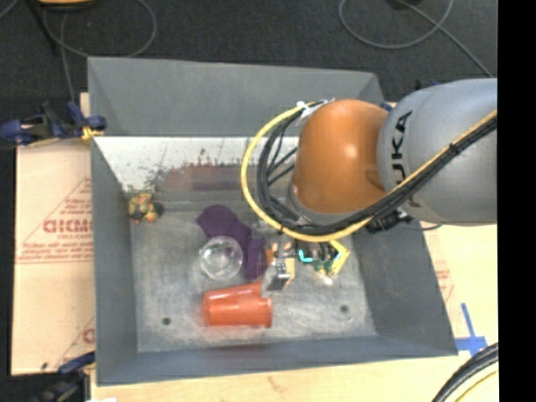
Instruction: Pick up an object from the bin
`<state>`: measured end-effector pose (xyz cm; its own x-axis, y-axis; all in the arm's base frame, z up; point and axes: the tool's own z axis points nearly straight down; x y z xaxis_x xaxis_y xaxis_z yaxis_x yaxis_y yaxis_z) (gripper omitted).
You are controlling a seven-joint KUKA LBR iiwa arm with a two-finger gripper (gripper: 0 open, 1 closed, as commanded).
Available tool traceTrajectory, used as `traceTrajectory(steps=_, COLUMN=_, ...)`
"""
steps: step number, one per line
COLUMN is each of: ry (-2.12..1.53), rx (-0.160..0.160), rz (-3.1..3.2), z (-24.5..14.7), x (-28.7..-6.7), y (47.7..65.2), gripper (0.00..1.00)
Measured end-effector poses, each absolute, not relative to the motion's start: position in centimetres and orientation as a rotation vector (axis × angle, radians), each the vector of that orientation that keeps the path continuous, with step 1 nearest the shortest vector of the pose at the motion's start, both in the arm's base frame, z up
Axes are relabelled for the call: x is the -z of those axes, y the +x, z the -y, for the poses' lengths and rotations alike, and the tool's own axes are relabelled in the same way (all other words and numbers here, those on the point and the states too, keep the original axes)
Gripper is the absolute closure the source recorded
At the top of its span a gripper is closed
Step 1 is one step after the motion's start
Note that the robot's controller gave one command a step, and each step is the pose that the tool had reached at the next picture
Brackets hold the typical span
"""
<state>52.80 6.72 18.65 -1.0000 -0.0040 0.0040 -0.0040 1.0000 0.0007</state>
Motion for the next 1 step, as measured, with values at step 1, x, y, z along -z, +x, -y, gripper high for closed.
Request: traceTrajectory(steps=1, ry=0.003, rx=0.002, rz=3.145, z=-6.69, x=-18.98, y=52.98, gripper=0.0)
